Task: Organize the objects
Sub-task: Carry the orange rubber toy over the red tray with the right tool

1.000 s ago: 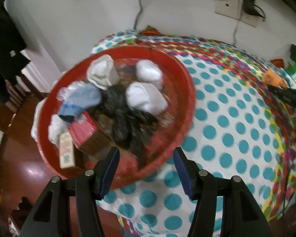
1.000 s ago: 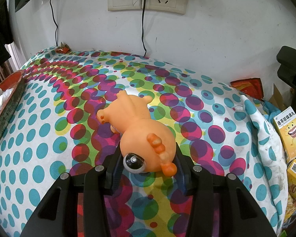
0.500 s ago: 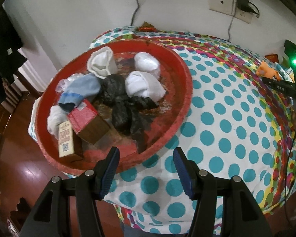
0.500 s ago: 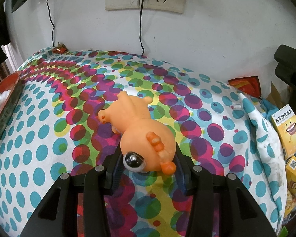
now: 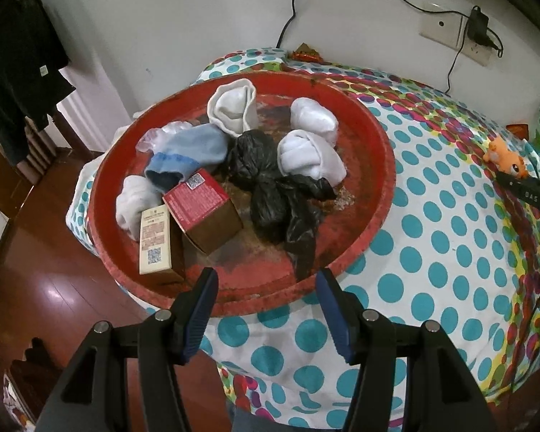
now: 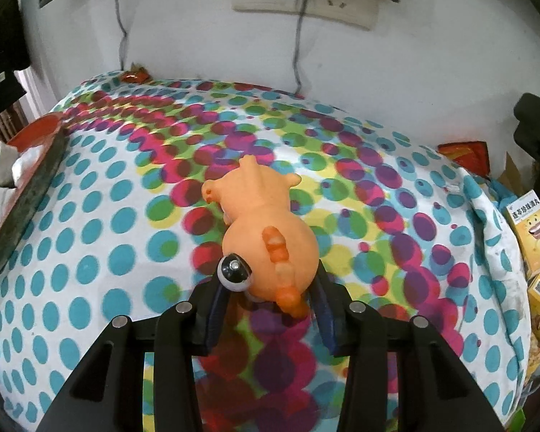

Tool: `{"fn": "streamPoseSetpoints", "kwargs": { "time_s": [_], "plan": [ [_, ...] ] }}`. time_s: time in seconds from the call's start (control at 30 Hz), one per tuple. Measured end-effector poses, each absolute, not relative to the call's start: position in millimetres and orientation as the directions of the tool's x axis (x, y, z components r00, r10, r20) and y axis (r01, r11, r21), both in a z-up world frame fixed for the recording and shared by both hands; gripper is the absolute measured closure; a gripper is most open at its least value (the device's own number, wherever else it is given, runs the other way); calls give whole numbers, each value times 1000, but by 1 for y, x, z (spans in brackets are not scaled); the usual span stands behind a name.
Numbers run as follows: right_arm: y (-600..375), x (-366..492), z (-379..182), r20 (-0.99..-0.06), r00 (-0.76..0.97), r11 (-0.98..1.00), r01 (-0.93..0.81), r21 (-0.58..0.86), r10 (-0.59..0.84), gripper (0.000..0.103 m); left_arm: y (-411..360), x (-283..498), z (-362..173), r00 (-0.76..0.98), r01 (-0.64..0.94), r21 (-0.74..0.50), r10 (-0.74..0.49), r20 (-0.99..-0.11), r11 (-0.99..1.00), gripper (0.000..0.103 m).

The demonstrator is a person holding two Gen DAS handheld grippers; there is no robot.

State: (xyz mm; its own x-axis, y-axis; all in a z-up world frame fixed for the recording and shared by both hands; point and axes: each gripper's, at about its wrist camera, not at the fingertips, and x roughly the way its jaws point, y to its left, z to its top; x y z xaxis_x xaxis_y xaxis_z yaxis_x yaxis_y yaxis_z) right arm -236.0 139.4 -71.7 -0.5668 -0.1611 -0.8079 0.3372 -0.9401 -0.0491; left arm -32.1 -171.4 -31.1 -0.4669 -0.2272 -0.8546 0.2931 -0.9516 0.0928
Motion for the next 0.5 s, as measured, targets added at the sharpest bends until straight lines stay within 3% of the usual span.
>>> {"fn": "streamPoseSetpoints", "kwargs": {
  "time_s": [0.5],
  "plan": [
    [73, -200, -55, -803, -550, -886, 459, -60, -230, 63, -181, -17, -19, -502, 316, 42, -205, -840, -948, 45]
  ]
}}
